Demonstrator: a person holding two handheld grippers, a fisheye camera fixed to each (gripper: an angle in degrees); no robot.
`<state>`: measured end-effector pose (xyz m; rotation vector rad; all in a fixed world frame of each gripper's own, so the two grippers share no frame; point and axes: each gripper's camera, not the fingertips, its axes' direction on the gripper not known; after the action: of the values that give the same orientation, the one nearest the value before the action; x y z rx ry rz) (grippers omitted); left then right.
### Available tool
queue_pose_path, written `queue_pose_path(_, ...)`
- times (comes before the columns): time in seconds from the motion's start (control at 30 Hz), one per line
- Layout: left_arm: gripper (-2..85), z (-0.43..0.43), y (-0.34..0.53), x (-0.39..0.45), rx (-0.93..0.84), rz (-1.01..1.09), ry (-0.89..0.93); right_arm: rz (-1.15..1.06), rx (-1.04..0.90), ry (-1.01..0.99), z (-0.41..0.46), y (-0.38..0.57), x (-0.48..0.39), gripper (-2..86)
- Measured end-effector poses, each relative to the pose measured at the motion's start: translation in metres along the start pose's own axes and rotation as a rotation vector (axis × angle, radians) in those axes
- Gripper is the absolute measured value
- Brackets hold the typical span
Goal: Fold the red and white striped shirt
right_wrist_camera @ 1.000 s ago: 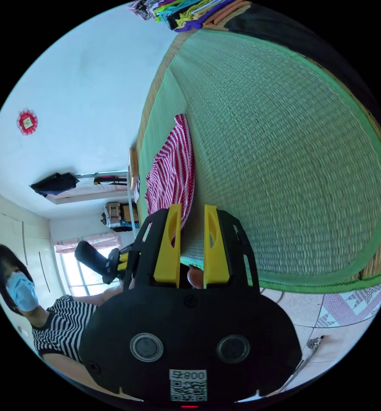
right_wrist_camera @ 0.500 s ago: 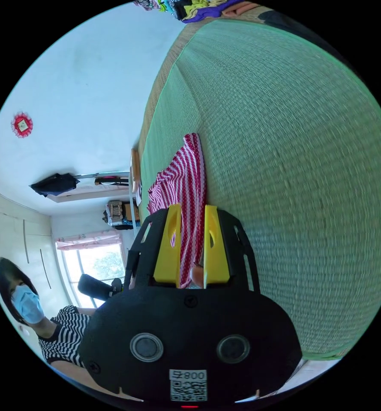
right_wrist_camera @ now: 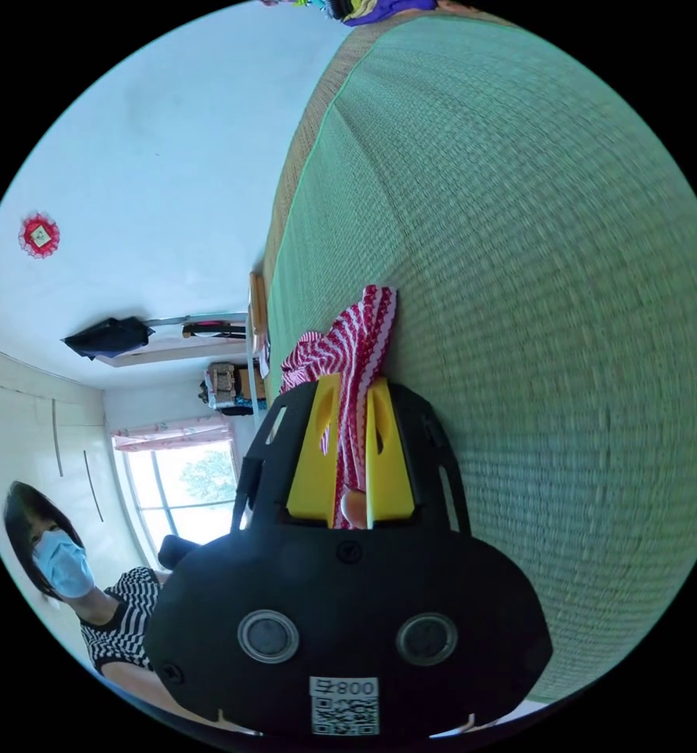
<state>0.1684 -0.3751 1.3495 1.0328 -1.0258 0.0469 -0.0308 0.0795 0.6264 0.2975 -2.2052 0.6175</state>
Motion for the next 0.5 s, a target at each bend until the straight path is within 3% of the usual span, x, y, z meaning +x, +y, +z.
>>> queue_pose_path(0.5,1.6,-0.089,0.03,-0.001,0.053,-0.017,0.039,-0.029,0.036,0.005,0.002,-0.025,-0.048,0.4)
